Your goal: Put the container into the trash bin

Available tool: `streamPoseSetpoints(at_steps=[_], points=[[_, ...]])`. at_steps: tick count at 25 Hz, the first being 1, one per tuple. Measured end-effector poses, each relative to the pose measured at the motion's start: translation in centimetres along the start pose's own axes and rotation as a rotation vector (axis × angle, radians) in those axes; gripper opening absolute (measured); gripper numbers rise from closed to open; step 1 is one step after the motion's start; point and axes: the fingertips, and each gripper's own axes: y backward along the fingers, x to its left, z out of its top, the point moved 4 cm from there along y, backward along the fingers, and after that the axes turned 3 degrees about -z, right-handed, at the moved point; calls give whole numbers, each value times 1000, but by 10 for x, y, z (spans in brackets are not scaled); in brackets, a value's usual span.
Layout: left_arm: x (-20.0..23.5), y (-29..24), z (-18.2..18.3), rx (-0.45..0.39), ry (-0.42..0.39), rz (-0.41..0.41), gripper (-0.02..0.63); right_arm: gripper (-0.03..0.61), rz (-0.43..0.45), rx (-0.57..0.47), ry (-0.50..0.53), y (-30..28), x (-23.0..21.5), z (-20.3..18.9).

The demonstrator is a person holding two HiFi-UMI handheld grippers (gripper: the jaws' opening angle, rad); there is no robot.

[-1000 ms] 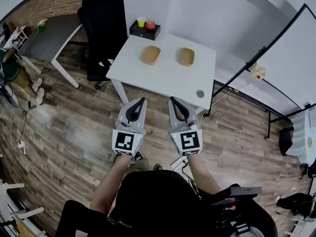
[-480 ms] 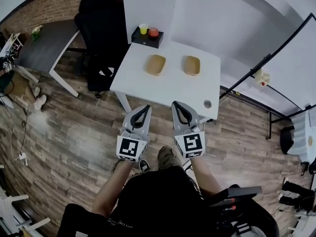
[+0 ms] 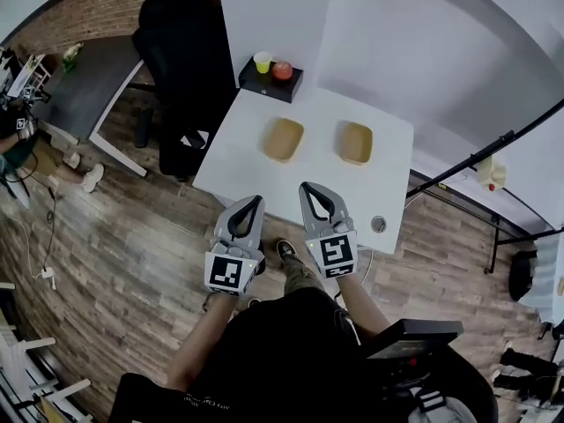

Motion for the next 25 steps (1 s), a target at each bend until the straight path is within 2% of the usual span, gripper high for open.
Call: streamPoseSetpoints(at_steps=[6,11,19,25], points=[[13,-61,-9,14,18,57,-2,19,68,18,18,-55,-49,-10],[17,-87,-20,25,49,98,-2,29,124,67,45,-87,-74,-31],[34,-95,-38,62,64,174,-2,68,272,157,157,-132,-74,-75],[51,-84,-40,109,75,238,-2,108,414,247,301,-168,-59,-121]])
